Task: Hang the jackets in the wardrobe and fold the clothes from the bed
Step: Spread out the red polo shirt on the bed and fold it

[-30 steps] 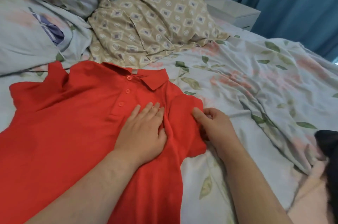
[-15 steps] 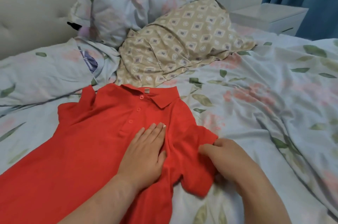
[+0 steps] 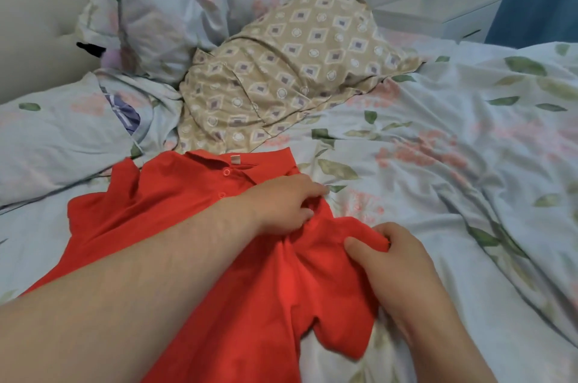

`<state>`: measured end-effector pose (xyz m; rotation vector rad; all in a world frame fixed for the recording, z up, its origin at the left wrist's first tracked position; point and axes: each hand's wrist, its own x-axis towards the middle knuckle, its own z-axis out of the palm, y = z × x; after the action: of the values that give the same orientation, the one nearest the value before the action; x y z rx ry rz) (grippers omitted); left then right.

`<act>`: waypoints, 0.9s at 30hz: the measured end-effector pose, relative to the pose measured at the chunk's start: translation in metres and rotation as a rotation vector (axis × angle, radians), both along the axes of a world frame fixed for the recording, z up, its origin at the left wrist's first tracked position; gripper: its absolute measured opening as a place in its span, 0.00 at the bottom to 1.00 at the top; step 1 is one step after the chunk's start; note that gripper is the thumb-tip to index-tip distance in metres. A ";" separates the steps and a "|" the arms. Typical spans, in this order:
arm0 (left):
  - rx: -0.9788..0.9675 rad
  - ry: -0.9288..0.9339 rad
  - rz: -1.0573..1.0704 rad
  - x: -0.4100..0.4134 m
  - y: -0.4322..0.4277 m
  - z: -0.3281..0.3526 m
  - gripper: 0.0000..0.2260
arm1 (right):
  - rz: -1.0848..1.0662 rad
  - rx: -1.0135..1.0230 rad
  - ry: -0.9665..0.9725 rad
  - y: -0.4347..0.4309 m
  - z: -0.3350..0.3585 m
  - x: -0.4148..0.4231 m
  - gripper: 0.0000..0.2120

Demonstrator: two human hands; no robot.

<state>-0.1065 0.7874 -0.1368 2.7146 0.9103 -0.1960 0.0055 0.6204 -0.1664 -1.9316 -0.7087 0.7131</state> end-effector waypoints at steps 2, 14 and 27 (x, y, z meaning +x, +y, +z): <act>0.007 0.050 -0.033 0.003 0.008 0.002 0.12 | 0.039 0.014 0.050 0.000 0.000 0.000 0.11; -0.123 -0.577 0.292 0.027 -0.024 -0.037 0.15 | -0.444 0.163 -0.027 -0.025 0.025 0.042 0.04; 0.219 -0.045 0.115 0.022 -0.085 -0.048 0.40 | -0.026 -0.022 -0.082 -0.015 0.024 0.028 0.16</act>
<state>-0.0840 0.7025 -0.1847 2.8388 1.1309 -0.0126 0.0339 0.6053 -0.1424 -1.9956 -0.7277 0.6313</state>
